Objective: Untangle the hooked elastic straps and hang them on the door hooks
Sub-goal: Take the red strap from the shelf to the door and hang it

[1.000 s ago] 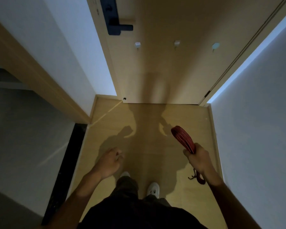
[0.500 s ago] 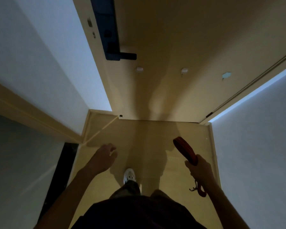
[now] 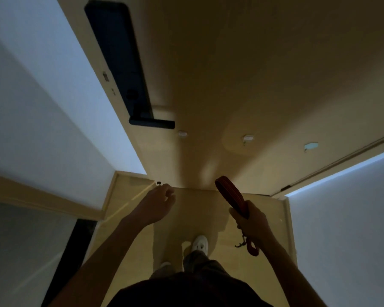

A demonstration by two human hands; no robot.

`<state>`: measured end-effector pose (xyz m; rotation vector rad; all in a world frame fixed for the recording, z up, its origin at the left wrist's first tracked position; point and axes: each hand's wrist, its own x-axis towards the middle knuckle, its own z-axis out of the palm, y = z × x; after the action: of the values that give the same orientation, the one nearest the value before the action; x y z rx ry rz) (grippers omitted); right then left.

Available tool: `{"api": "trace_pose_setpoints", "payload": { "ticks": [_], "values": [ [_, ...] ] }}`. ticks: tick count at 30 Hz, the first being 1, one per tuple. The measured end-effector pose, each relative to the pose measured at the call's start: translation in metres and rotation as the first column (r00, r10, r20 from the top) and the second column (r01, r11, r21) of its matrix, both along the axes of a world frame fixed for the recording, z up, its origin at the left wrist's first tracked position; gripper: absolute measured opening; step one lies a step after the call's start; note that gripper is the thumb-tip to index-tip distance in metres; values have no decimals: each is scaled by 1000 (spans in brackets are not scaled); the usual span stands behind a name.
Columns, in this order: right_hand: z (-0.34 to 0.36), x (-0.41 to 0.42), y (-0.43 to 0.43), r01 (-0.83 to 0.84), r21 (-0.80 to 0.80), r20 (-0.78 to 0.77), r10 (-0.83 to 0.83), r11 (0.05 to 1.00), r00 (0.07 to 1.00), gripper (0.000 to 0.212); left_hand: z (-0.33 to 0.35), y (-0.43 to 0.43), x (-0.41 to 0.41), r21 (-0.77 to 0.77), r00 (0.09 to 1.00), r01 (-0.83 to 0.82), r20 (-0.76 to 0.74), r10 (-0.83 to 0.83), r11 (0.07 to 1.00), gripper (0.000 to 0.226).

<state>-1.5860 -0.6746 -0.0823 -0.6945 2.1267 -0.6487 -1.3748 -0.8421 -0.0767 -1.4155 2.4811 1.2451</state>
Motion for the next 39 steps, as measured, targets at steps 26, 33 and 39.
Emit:
{"api": "trace_pose_setpoints", "payload": {
  "ticks": [26,33,39],
  "values": [
    [179,-35,-197,-280,-649,-158,235,708,959,26,186,-124,-118,-110,825,81,-550,-128,991,7],
    [243,-48,-225,-412,-706,-316,264,576,911,19,260,-161,-114,-221,836,171,-484,-261,960,18],
    [298,-62,-238,-465,-756,-426,192,462,884,15,321,-185,-100,-392,783,257,-452,-428,883,18]
  ]
}}
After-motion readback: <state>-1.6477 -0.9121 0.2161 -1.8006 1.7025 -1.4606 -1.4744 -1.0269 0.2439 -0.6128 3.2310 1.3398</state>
